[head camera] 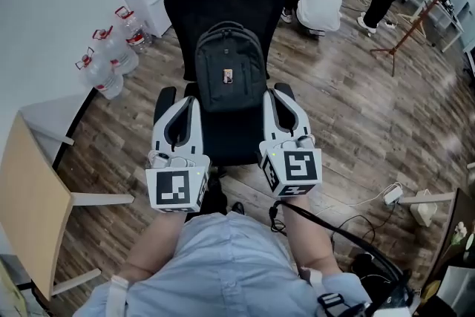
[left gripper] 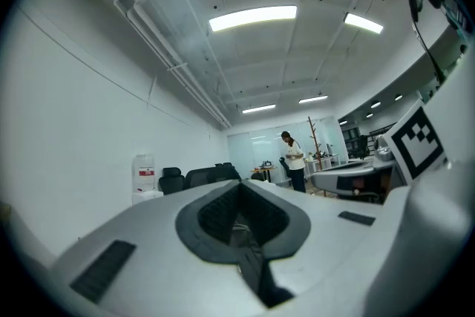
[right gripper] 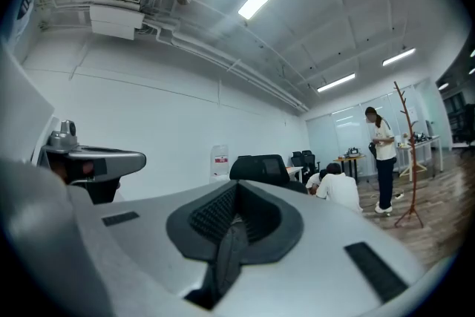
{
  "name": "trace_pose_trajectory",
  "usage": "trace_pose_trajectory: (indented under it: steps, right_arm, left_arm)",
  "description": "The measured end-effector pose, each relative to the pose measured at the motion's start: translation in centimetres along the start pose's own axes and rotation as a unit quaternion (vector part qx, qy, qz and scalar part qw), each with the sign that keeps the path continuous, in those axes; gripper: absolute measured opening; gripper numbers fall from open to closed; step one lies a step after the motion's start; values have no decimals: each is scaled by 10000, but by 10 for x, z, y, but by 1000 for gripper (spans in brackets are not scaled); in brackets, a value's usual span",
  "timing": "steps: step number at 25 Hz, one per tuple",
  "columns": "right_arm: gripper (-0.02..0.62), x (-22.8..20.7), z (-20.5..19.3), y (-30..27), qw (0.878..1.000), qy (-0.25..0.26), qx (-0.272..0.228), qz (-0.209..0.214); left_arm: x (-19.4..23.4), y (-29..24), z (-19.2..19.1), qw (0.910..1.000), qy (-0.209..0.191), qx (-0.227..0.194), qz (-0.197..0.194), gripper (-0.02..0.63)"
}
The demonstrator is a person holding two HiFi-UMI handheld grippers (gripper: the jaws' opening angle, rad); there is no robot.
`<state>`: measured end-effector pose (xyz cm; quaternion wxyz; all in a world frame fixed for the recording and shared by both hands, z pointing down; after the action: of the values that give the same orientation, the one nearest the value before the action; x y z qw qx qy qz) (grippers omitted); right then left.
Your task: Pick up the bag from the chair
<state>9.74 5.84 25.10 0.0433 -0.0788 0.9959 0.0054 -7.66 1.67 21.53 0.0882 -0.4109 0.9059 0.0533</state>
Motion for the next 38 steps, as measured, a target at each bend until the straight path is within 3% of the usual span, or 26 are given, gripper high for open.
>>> trace_pose_trajectory:
  steps: [7,15,29,38]
  right_arm:
    - [2,1,-12,-38,9997,-56,203,117]
    - [2,6,-34,-90,9988,-215,447,-61]
    - [2,-1,-12,-159,9986,207,345,-333]
    - [2,-28,-31,-207,9981,226,562,112]
  left_arm:
    - [23,-24,-16,9997,44,234,104,2]
    - [64,-61,-42,9987,104,497,7,2]
    - [103,-131,-44,9986,362,183,-334,2]
    - [96,-172,-61,9979,460,441,-82,2]
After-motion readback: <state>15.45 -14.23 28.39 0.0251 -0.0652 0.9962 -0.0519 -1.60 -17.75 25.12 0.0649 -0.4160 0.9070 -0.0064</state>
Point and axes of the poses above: the fingertips, and each gripper's own axes: y backward along the fingers, x to its left, z out of its top, the point moved 5 cm from there along y, backward along the fingers, and after that the axes turned 8 degrees about -z, right-handed, at the moved point
